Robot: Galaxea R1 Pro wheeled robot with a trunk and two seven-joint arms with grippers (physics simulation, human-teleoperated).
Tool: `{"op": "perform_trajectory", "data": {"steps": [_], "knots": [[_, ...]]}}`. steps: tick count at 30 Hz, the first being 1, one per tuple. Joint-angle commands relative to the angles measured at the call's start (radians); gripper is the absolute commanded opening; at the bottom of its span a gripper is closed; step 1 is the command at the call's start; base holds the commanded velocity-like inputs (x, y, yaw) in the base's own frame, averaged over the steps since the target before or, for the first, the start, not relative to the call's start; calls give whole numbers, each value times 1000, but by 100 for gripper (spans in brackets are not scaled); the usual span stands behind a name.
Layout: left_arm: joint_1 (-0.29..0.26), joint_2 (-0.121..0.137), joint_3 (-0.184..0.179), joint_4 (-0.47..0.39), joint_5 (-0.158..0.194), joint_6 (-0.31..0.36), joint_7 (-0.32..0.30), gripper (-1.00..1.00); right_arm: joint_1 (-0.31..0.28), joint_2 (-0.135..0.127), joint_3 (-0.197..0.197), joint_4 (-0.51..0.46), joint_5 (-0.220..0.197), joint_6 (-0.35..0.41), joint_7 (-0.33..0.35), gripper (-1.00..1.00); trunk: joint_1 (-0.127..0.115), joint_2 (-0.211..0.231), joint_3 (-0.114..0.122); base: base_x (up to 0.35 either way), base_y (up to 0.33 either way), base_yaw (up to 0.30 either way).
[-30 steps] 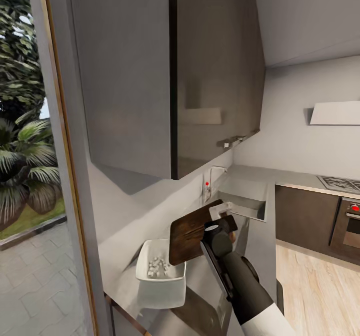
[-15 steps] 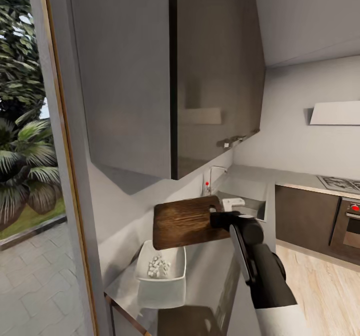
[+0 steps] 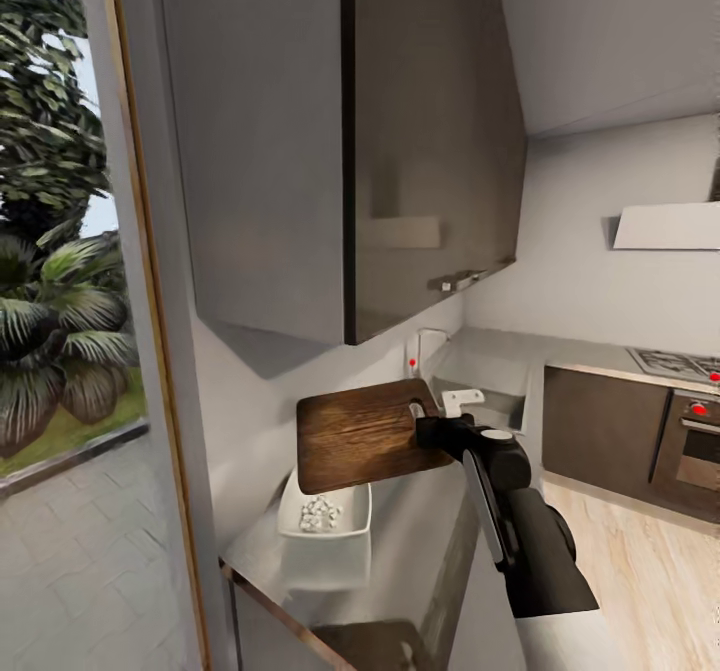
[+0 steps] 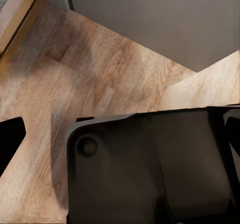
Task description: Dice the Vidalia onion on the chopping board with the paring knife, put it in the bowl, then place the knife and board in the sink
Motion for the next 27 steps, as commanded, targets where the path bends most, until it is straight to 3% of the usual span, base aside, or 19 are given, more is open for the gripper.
{"op": "perform_trajectory", "data": {"steps": [1,10,11,12,15,27], "knots": [[0,1,-4,0,11,-2,-1,100,0,0,-1,-2,10,5,9,-100,0,-1,0,-343,0,0],[0,1,-2,7,12,-2,4,100,0,0,-7,-3,11,8,9,-100,0,-1,0,-343,-21,0],[0,1,-2,7,12,-2,4,100,0,0,-19,-3,10,8,9,-100,0,-1,0,-329,-117,0],[0,1,-2,7,12,-2,4,100,0,1,-56,-3,10,8,9,-100,0,-1,0,-308,-156,0],[0,1,-2,8,12,-2,4,100,0,2,-96,-3,9,10,9,-100,0,-1,0,-292,-180,44],[0,0,-2,9,12,-2,4,100,0,4,-105,-3,8,11,9,-100,0,-1,0,-172,-249,269]]}}
